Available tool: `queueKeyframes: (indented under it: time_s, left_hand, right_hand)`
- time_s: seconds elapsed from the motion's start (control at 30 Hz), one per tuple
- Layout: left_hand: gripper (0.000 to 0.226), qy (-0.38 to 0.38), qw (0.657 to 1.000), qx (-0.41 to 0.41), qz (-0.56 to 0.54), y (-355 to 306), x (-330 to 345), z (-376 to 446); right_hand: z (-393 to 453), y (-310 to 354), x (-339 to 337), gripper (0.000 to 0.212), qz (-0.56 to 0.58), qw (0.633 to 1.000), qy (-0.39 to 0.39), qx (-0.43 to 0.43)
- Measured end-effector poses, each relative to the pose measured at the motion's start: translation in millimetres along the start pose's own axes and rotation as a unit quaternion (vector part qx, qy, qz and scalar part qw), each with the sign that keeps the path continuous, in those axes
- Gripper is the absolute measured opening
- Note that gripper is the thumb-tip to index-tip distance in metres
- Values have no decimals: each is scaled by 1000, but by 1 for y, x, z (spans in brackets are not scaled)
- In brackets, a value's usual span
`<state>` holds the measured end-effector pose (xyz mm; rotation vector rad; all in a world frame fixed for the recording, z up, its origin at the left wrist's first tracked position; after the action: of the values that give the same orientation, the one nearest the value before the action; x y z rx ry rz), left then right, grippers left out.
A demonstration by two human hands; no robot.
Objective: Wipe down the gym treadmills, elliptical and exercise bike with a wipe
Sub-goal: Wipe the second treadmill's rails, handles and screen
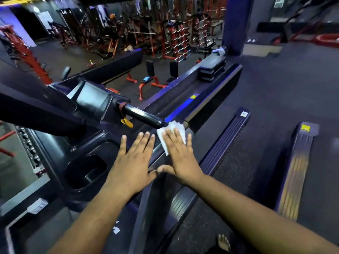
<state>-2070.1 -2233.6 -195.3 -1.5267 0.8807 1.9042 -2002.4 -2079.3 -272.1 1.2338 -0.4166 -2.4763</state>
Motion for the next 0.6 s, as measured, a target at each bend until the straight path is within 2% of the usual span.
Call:
queueKeyframes:
  time_s: [0.1,0.27,0.33,0.43,0.5,0.6]
  left_hand:
    - [108,17,1000,-1,-4,-8,-1,11]
    - [108,33,999,0,8,-30,-4,43]
    - [108,39,999,1,8,-40,-3,60]
    - [108,44,999,4,11,-53,-1,84]
    - [108,47,999,2,12,-63,-1,101]
    - [109,54,999,2,6,-79,0,127]
  right_hand:
    - [23,-35,-20,106,-82,995,15,-52]
    - [52,-109,-61,114,-96,992,56,56]
    - [49,-104,-63,118,-85,993,77,30]
    - [36,-91,-56,118,-78,988,117,-65]
    - [38,-112,-62,116,-109,982,127,-93]
    - [57,-175,-86,115,-104,989,106,-7]
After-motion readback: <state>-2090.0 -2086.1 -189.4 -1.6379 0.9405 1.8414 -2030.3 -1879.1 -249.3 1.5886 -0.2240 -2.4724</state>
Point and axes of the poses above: each hand's wrist, its own z-axis towards the middle knuckle, its own x-axis out of the palm, y = z × x, the point moved 3 cm from there along z, towards the middle knuckle, and after that the axes turned 6 degrees about -x, right-handed, at the moved point
